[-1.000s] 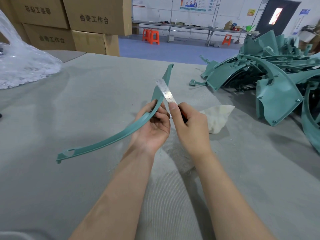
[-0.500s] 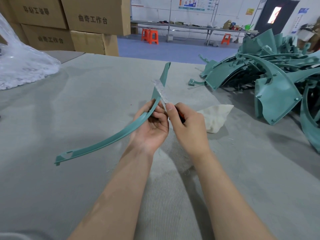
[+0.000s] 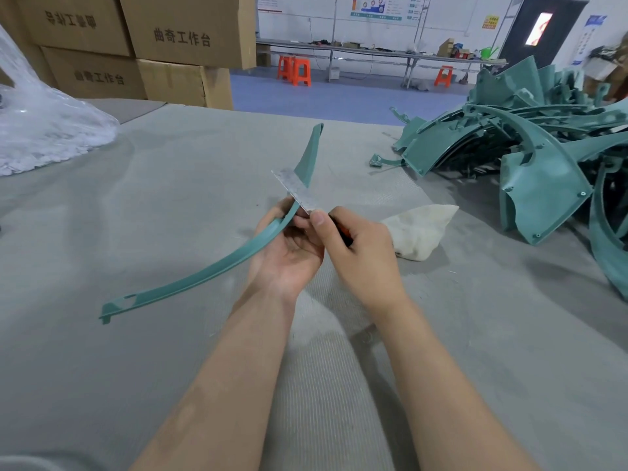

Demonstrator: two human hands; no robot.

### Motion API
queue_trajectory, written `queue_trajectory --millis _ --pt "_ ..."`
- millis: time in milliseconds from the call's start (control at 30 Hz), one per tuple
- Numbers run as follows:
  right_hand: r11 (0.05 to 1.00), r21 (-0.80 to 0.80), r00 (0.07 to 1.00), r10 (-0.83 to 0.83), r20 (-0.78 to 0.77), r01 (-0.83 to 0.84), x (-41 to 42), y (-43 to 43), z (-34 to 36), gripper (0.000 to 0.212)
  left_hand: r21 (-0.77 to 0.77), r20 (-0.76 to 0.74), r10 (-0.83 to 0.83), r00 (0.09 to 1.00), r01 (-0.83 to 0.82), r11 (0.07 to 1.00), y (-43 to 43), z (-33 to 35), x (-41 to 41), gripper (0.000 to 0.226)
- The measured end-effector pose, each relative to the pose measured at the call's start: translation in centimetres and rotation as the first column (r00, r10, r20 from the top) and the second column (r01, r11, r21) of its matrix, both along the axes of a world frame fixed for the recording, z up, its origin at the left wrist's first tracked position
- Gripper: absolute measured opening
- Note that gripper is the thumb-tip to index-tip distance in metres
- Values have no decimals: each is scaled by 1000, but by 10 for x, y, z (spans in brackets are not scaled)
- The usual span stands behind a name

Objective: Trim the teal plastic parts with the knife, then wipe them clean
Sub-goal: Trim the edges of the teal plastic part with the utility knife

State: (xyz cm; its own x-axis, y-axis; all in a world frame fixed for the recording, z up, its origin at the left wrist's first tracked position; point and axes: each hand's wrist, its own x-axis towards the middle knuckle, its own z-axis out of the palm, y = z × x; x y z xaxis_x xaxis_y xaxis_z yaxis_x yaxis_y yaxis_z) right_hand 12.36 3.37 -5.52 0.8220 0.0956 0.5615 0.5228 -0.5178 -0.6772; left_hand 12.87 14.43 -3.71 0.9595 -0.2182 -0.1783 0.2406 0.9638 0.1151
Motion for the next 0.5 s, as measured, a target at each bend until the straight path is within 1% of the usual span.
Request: queue_trajectory --millis 200,233,367,433,500 --pt "989 129 998 -70 -5 70 3 -5 1 47 -32 50 -41 998 43 999 0 1 -5 10" --pt "989 126 997 -76 -5 77 3 -5 1 46 -24 43 -42 998 43 999 -1 1 -5 11" --pt "996 60 997 -73 -2 73 2 -3 1 44 27 13 -2 1000 2 1000 -2 1 -2 31" --pt "997 36 998 -63 4 63 2 -1 -1 44 25 2 13 1000 -13 1000 -1 1 -2 32" --pt "999 1 999 -53 11 53 2 0 -2 42 13 -11 21 1000 -21 1000 0 1 -1 28"
